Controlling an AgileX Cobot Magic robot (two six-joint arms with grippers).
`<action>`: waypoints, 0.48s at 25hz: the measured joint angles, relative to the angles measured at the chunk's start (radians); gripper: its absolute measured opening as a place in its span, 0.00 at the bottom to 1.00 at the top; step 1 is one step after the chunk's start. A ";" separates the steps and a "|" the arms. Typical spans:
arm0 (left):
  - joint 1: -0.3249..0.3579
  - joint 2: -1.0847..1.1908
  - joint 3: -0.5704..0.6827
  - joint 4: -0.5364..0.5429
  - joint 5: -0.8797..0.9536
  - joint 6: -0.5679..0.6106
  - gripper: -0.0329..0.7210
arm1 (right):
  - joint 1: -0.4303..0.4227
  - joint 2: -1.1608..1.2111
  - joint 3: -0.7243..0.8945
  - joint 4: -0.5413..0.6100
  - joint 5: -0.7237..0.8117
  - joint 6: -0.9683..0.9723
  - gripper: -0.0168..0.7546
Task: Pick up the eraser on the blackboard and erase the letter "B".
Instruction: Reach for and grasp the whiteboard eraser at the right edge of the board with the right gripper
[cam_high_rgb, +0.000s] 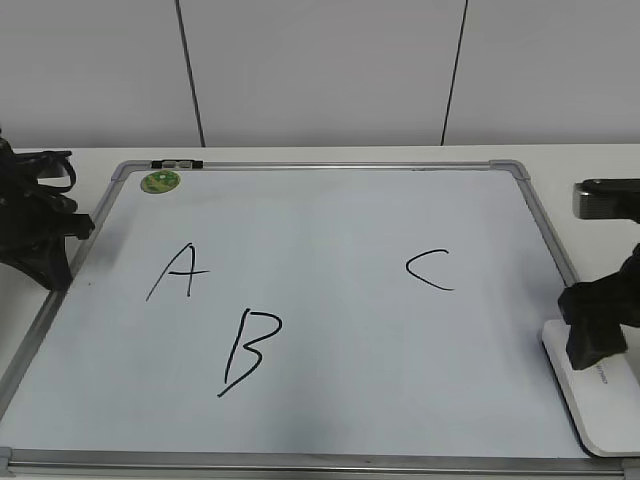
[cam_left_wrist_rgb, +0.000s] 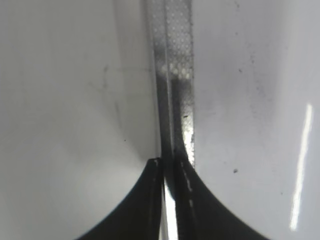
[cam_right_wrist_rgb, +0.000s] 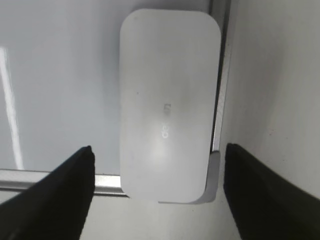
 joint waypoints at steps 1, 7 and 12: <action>0.000 0.000 0.000 -0.001 0.000 0.000 0.06 | 0.000 0.010 0.000 0.000 -0.010 0.002 0.82; 0.000 0.000 0.000 -0.001 0.000 0.000 0.06 | 0.000 0.085 -0.002 -0.022 -0.058 0.041 0.82; 0.000 0.000 0.000 -0.001 0.000 0.000 0.06 | 0.000 0.118 -0.004 -0.052 -0.074 0.079 0.82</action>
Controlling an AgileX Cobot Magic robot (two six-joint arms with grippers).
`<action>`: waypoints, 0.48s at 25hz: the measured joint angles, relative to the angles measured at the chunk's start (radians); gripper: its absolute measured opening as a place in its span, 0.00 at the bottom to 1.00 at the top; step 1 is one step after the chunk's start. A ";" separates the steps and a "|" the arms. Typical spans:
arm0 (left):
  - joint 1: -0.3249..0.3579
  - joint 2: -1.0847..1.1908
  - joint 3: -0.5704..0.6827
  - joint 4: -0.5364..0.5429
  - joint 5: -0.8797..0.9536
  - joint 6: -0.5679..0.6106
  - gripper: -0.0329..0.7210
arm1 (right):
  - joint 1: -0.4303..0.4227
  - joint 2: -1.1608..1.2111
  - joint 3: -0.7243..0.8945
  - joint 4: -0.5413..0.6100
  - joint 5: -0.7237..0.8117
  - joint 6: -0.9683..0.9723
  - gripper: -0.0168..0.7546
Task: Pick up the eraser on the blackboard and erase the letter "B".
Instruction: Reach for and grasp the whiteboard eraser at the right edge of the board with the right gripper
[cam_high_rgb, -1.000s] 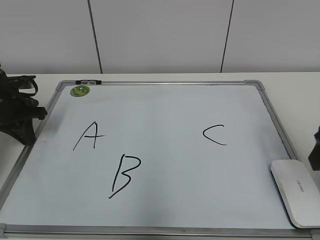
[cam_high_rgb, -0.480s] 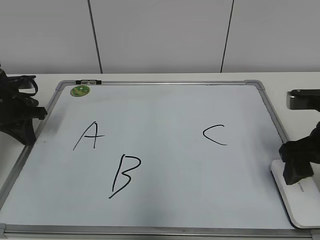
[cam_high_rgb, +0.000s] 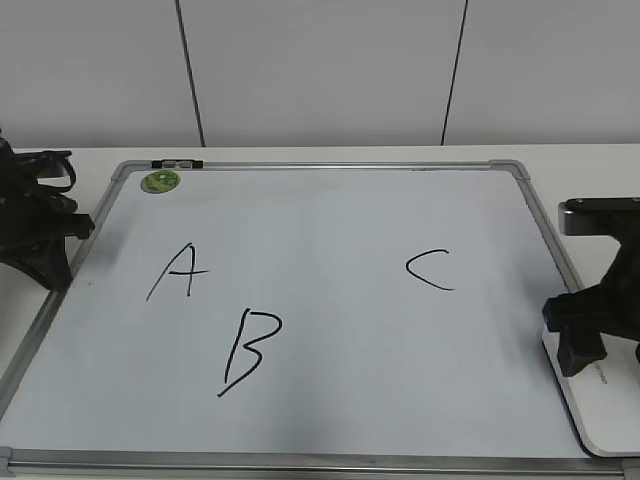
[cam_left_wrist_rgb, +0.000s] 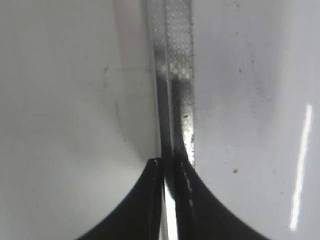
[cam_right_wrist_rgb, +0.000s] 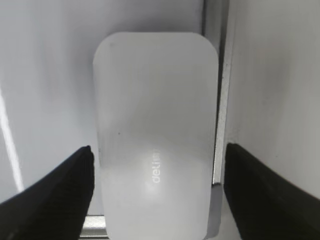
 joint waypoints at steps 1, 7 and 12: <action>0.000 0.000 0.000 0.000 0.000 0.000 0.06 | 0.000 0.005 -0.002 0.000 -0.003 0.000 0.82; 0.000 0.000 0.000 0.000 0.000 0.000 0.06 | 0.000 0.037 -0.004 0.000 -0.019 0.004 0.82; 0.000 0.000 0.000 -0.001 0.000 0.000 0.06 | 0.000 0.071 -0.004 0.000 -0.025 0.004 0.82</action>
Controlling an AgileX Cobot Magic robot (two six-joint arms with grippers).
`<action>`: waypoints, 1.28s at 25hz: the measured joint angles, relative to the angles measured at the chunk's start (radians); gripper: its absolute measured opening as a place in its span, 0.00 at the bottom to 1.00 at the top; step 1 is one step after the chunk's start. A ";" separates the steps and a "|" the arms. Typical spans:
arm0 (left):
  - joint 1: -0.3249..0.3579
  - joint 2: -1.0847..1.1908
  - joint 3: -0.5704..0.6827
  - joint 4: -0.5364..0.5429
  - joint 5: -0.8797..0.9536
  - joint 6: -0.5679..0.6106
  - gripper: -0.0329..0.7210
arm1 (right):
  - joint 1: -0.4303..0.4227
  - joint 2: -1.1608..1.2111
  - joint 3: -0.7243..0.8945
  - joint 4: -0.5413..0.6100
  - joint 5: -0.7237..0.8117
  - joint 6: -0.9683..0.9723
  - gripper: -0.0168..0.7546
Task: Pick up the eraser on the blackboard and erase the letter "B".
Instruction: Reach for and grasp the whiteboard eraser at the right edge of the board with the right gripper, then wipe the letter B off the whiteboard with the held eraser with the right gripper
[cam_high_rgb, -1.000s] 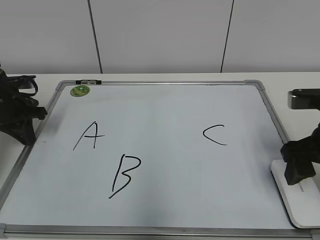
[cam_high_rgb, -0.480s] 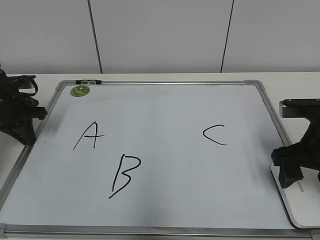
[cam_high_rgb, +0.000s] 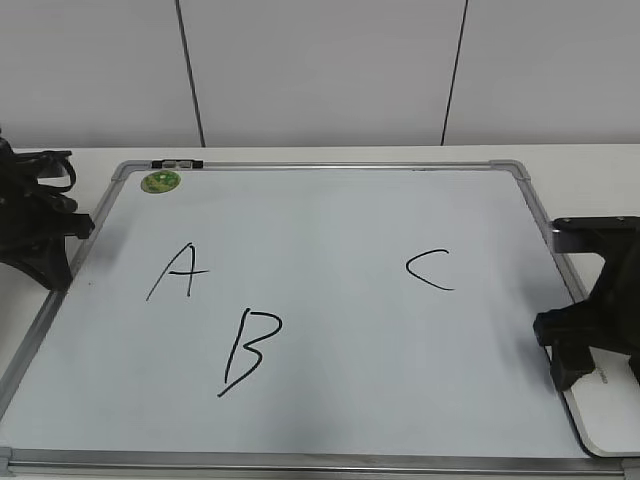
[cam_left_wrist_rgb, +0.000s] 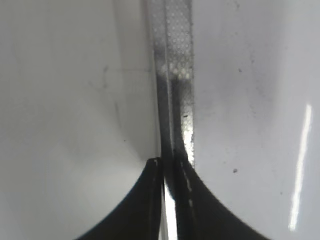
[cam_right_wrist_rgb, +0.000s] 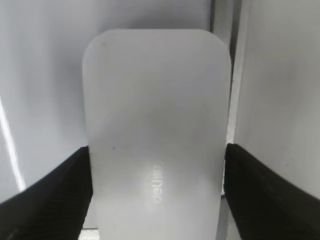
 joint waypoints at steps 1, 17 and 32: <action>0.000 0.000 0.000 0.000 0.000 0.000 0.06 | 0.000 0.009 0.000 0.000 -0.002 0.000 0.82; 0.000 0.000 0.000 -0.001 -0.002 0.000 0.06 | 0.000 0.025 0.000 0.000 -0.008 0.000 0.74; 0.000 0.000 0.000 -0.001 -0.004 0.000 0.06 | 0.065 -0.171 -0.084 0.059 0.111 -0.144 0.74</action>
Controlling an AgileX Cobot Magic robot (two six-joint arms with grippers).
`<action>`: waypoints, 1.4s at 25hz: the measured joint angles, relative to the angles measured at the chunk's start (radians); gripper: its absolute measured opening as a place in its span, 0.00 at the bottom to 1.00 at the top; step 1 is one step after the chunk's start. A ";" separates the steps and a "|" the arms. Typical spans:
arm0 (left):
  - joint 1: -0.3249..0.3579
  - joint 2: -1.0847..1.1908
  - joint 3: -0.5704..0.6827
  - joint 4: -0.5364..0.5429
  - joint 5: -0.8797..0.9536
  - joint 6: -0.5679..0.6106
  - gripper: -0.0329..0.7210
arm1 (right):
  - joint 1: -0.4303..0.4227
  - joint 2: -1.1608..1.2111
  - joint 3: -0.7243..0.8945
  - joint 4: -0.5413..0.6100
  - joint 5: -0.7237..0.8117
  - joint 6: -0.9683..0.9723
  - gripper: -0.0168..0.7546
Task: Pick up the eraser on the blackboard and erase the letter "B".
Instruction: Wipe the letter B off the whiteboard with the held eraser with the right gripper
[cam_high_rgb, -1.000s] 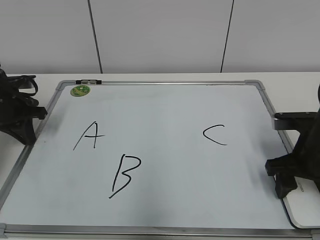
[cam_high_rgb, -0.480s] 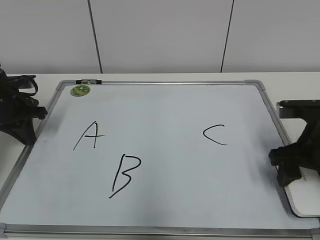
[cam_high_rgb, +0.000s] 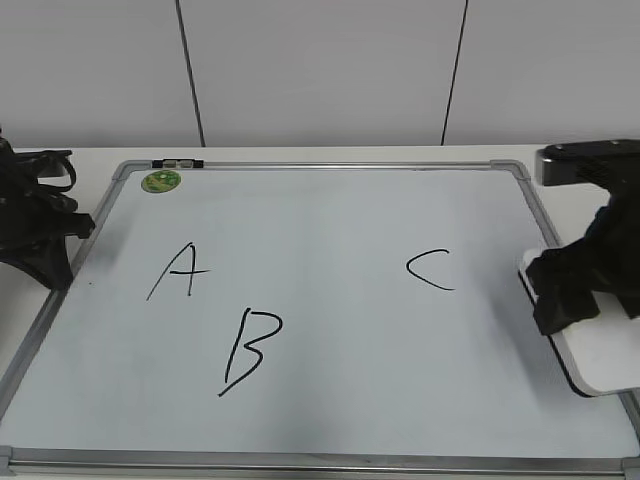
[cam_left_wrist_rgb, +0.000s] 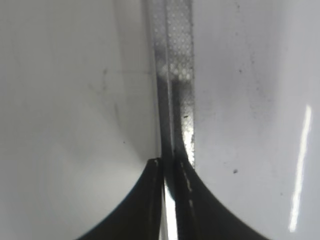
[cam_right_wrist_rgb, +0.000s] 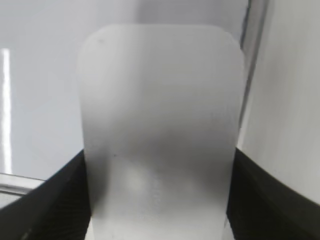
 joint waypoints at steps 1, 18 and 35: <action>0.000 0.000 0.000 -0.001 0.000 0.000 0.06 | 0.024 0.000 -0.019 0.000 0.008 -0.002 0.74; 0.000 0.000 0.000 -0.002 -0.002 0.000 0.06 | 0.348 0.280 -0.455 0.016 0.198 -0.008 0.74; 0.000 0.000 0.000 -0.003 -0.004 0.000 0.06 | 0.466 0.671 -0.817 0.010 0.231 -0.046 0.74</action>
